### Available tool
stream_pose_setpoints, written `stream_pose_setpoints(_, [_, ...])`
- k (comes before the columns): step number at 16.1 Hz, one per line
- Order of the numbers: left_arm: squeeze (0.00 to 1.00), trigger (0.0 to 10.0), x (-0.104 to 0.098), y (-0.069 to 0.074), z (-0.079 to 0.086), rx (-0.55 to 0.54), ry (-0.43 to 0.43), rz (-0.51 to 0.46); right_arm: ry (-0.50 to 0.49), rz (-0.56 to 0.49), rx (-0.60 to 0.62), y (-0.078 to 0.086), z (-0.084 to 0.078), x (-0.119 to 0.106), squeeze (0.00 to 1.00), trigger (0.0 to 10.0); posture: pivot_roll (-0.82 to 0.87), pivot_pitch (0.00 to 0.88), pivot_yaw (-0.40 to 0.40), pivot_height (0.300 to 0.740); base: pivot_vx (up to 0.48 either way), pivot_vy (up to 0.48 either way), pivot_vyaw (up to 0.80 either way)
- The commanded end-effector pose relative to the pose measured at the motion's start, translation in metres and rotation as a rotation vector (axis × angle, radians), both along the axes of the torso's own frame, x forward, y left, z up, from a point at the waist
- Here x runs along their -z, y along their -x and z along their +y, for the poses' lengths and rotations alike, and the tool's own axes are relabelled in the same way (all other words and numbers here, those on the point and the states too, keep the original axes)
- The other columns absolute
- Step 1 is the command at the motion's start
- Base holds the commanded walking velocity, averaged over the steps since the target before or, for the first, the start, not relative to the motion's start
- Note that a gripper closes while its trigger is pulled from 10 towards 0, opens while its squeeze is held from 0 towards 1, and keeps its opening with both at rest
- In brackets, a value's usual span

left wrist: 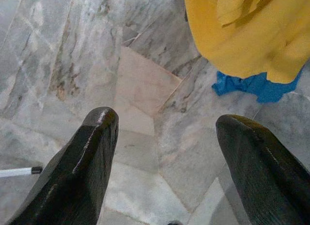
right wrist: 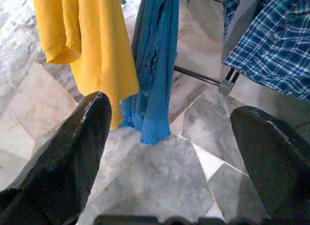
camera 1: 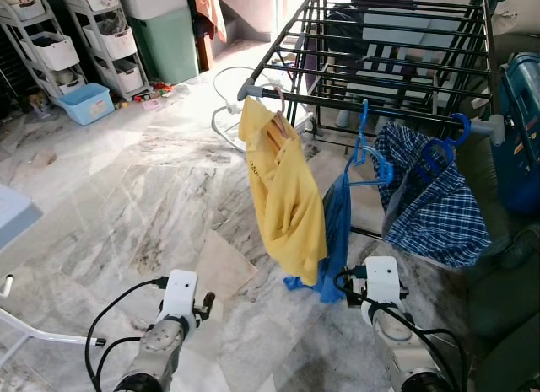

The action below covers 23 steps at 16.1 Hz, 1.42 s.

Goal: Hang hanger

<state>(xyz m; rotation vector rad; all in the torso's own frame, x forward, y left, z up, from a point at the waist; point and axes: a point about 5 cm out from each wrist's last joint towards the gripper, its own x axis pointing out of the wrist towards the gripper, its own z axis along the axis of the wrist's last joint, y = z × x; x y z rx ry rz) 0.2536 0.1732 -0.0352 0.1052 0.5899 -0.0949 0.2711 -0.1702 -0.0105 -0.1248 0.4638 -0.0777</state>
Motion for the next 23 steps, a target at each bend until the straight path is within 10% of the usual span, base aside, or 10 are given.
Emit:
stream_pose_setpoints(1, [0.00, 10.0, 0.003, 0.004, 0.005, -0.005, -0.004, 0.027, -0.011, -0.001, -0.003, -0.001, 0.001, 0.000, 0.00, 10.0, -0.24, 0.000, 0.046, 0.740, 0.000, 0.000, 0.00])
stream_pose_setpoints(12, [0.00, 10.0, 0.004, 0.003, 0.001, 0.044, 0.001, 0.044, 0.060, 0.117, -0.058, 0.009, 0.000, 0.018, 0.00, 10.0, -0.28, 0.000, 0.091, 0.740, 0.000, 0.000, 0.00])
stream_pose_setpoints(23, [0.00, 10.0, 0.030, 0.038, 0.017, -0.077, -0.013, 0.237, -0.001, 0.523, -0.178, 0.081, -0.001, 0.072, 0.00, 10.0, -0.25, 0.000, 0.051, 0.740, 0.000, 0.000, 0.00])
